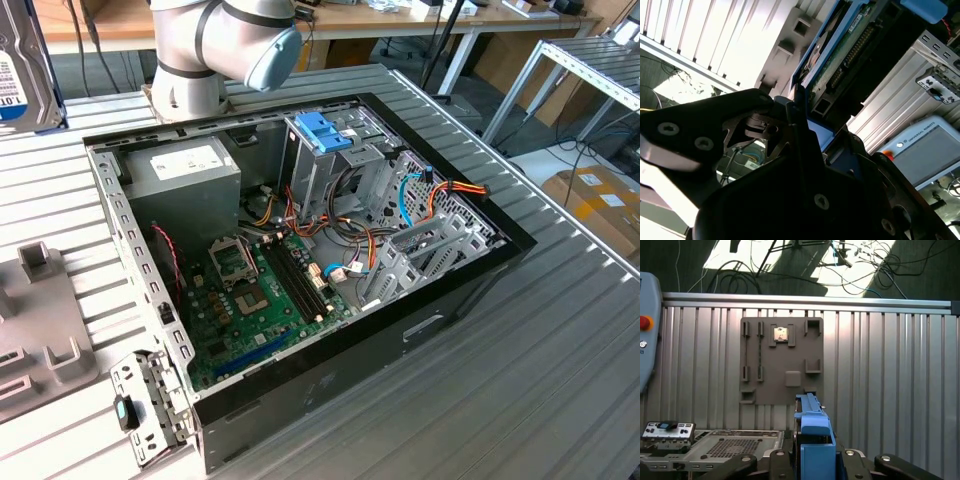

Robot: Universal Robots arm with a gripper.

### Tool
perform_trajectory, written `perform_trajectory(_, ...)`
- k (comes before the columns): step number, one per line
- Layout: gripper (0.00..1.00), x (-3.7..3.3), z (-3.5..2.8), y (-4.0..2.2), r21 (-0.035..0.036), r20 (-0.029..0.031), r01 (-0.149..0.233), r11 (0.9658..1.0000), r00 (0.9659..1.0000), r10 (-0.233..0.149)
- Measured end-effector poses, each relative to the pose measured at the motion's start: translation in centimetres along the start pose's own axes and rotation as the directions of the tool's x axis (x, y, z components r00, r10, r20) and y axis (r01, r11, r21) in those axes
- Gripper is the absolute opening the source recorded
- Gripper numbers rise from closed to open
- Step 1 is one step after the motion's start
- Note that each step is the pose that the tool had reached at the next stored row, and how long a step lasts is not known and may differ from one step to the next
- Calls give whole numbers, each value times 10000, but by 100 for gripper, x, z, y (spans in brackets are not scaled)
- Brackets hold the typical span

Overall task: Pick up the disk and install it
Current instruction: 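Pick up the disk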

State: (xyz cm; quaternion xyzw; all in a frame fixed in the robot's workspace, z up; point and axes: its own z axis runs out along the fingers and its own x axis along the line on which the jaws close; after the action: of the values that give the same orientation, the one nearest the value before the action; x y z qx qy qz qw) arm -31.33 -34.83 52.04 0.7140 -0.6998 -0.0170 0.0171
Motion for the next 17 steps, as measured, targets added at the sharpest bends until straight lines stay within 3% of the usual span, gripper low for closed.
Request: perform_trajectory(17,37,87,0,-14,0,0,0,10000,10000,0)
